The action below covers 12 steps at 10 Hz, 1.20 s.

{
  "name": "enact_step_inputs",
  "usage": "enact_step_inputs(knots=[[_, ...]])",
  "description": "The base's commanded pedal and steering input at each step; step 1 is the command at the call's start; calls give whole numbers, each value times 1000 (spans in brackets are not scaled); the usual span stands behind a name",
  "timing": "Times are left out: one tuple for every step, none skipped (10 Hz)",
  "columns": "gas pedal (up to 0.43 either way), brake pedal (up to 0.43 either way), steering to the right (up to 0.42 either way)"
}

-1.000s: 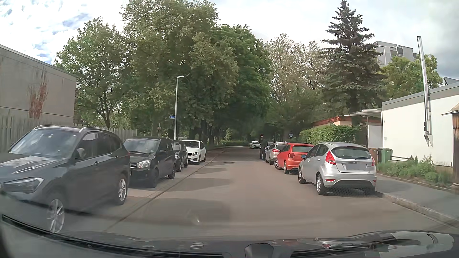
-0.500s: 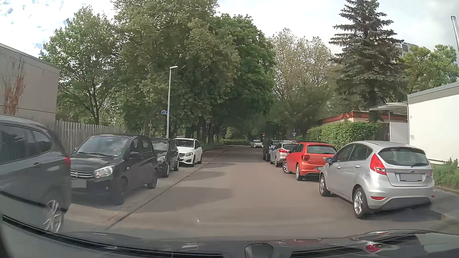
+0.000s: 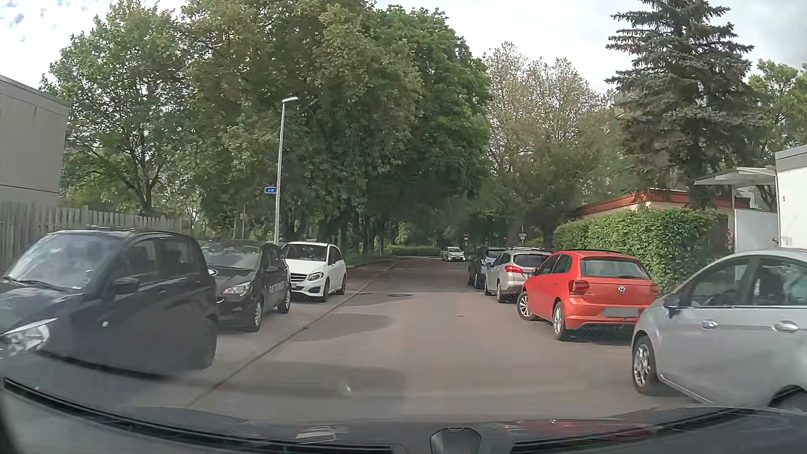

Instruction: Follow the waypoints while adhering to traffic rules and regulations

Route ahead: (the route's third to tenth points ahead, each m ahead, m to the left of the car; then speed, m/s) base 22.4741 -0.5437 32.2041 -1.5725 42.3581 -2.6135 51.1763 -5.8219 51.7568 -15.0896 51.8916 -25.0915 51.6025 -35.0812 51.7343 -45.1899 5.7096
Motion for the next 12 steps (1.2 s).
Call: enact_step_inputs(knots=[[59,0,-1],[59,0,-2],[59,0,-2],[59,0,-2],[59,0,-2],[59,0,-1],[59,0,-1],[59,0,-1],[59,0,-1],[59,0,-1],[59,0,-1],[59,0,-1]])
